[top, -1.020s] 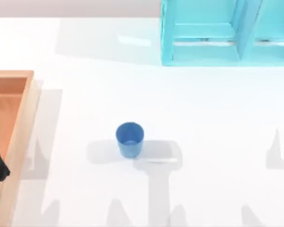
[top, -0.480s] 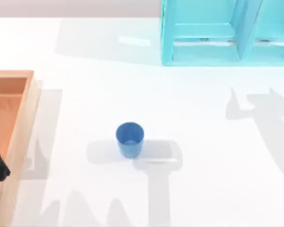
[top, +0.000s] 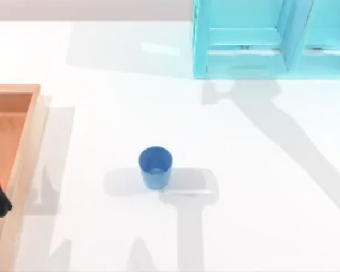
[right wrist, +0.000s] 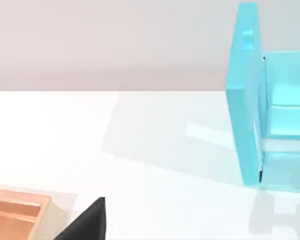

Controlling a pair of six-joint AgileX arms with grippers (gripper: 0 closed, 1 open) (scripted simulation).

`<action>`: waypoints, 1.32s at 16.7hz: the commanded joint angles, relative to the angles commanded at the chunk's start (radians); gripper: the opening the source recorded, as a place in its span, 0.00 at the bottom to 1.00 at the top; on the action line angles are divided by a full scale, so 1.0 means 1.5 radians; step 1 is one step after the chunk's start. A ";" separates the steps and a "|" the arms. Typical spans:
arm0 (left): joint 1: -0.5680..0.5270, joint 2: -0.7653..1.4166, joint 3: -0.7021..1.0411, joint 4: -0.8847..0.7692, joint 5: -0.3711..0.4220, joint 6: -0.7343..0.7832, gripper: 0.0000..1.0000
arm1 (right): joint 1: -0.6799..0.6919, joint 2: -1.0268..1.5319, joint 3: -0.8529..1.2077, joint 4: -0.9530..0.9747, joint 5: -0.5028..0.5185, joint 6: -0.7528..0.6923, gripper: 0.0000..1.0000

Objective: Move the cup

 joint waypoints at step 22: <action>0.000 0.000 0.000 0.000 0.000 0.000 1.00 | 0.193 0.785 0.689 -0.568 -0.051 0.291 1.00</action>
